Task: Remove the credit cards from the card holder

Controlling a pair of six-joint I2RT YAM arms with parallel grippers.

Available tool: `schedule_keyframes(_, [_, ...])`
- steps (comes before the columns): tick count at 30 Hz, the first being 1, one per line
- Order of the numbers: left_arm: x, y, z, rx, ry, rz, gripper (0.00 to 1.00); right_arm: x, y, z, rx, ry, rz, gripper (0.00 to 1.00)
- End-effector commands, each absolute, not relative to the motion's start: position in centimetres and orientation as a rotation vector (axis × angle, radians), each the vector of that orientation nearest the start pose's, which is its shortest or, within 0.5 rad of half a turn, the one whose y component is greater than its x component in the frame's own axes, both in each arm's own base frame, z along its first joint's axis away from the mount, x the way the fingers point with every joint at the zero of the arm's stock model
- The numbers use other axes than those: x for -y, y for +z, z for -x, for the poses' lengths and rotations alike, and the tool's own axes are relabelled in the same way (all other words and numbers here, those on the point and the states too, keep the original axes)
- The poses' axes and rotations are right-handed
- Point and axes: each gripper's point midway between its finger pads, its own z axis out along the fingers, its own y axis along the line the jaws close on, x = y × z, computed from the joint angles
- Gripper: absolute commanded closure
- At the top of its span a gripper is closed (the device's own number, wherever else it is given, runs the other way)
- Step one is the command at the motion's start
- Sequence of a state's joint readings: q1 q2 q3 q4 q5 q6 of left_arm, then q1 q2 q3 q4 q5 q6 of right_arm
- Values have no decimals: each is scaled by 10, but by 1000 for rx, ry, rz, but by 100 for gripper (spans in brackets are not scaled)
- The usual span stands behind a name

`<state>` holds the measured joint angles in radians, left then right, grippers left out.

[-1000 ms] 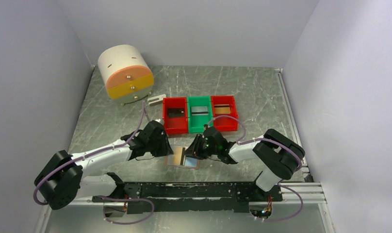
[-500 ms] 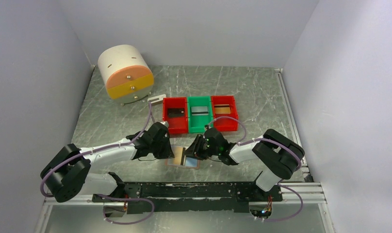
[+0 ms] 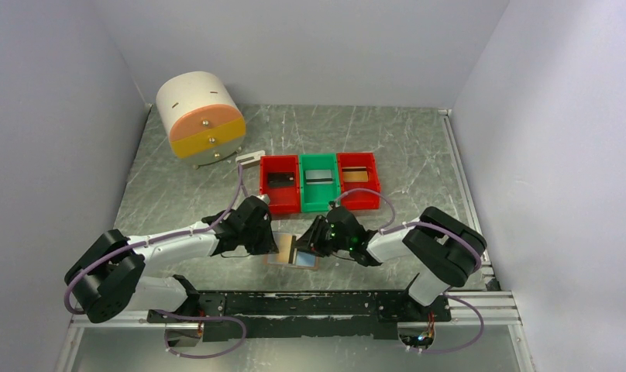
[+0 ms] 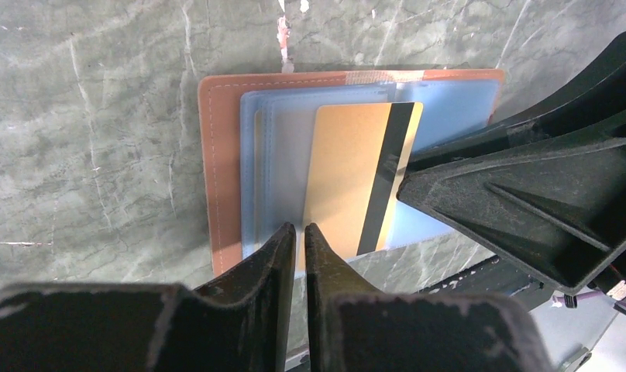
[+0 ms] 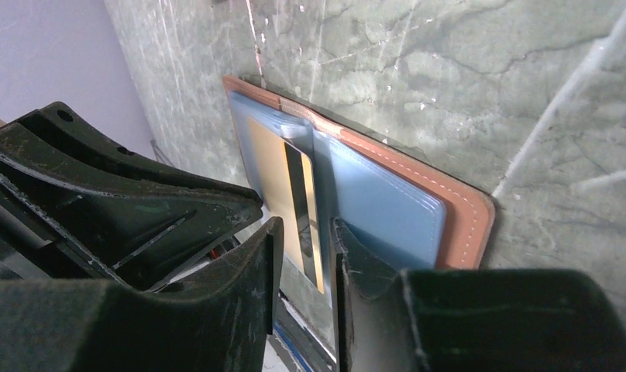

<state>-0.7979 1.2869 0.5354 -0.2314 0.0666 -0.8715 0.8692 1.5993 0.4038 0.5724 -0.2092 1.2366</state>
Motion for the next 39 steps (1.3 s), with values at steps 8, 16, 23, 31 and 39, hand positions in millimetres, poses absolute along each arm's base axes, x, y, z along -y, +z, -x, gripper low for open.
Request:
schedule_keyframes(8, [222, 10, -158, -2757, -592, 72, 85, -319, 7, -168, -2522, 1264, -351, 75])
schedule_keyframes(16, [224, 10, -159, -2761, -593, 69, 85, -318, 11, -170, -2485, 1285, -335, 83])
schedule_keyframes(23, [223, 9, -160, -2761, -579, 79, 86, -308, 4, -171, -2500, 1246, -393, 100])
schedule_keyframes(31, [228, 11, -162, -2750, -599, 56, 85, -295, 5, -175, -2496, 1188, -376, 97])
schedule_keyframes(39, [233, 10, -162, -2756, -615, 34, 86, -311, 7, -173, -2499, 1295, -341, 77])
